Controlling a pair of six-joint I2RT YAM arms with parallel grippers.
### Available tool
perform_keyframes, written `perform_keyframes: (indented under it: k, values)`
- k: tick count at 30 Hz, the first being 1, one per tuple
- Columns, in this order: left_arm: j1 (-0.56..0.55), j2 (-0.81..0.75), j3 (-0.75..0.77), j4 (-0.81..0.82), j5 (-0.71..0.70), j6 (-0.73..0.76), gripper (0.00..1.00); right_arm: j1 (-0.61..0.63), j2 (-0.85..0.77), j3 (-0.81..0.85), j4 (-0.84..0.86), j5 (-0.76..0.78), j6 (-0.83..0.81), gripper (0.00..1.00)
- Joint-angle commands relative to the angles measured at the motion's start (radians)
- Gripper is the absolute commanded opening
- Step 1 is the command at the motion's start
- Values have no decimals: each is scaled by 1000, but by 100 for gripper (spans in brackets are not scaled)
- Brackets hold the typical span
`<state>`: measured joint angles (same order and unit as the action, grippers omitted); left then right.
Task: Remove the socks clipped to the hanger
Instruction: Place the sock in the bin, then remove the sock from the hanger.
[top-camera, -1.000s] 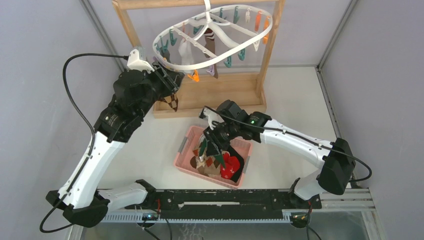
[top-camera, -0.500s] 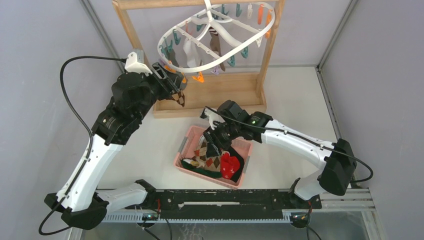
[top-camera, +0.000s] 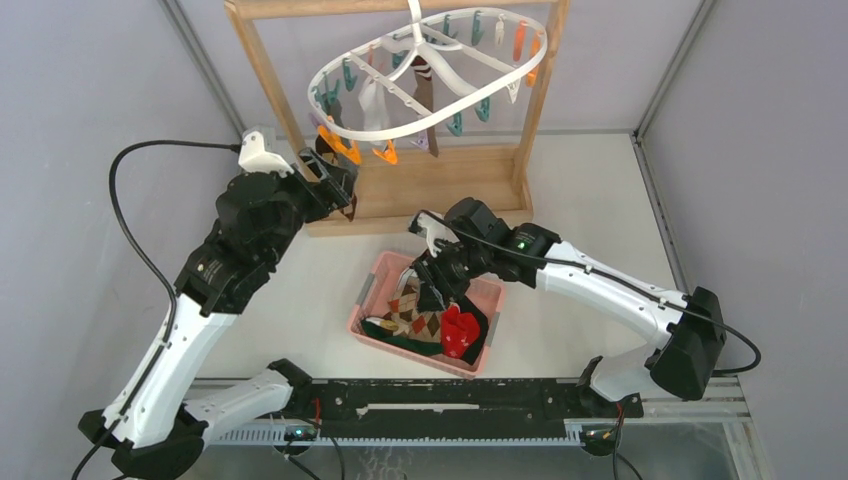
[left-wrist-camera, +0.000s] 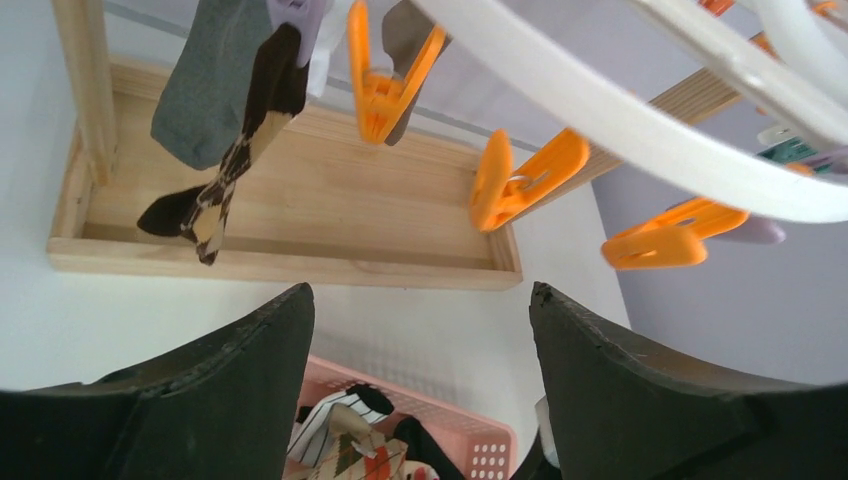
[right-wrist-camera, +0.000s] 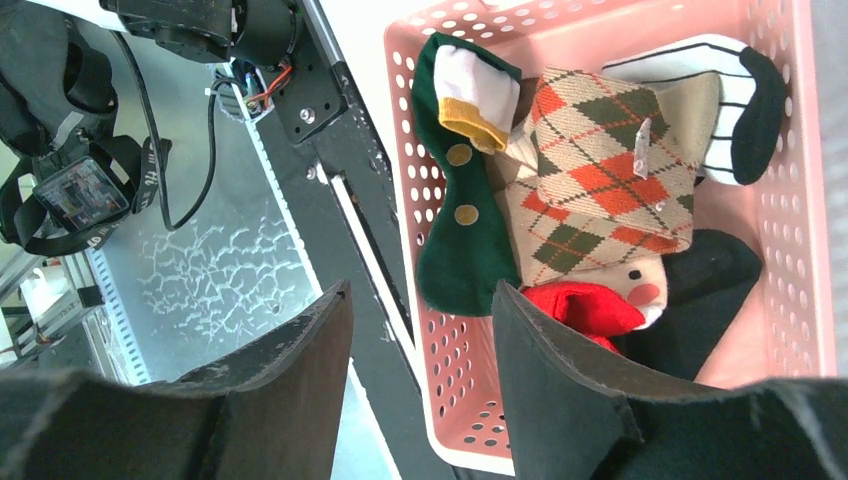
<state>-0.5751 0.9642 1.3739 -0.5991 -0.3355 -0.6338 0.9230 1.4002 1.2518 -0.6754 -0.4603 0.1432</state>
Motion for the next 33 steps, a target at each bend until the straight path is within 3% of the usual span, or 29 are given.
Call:
perform_keyframes:
  k: [1, 5, 9, 15, 33]
  values:
    - [6, -45, -52, 16, -48, 29, 84, -6, -43, 11, 5, 5, 8, 61]
    - [6, -53, -82, 8, -85, 22, 87, -8, -43, 10, 5, 3, 12, 61]
    - [7, -16, -85, -24, -129, 13, 99, -10, -49, 11, 4, 3, 14, 61]
    - [7, 41, -99, -34, -192, 24, 100, -12, -56, 9, -14, 10, 12, 61]
    - [30, 92, -306, 245, -254, 269, 100, -44, -83, 9, -70, 11, -3, 61]
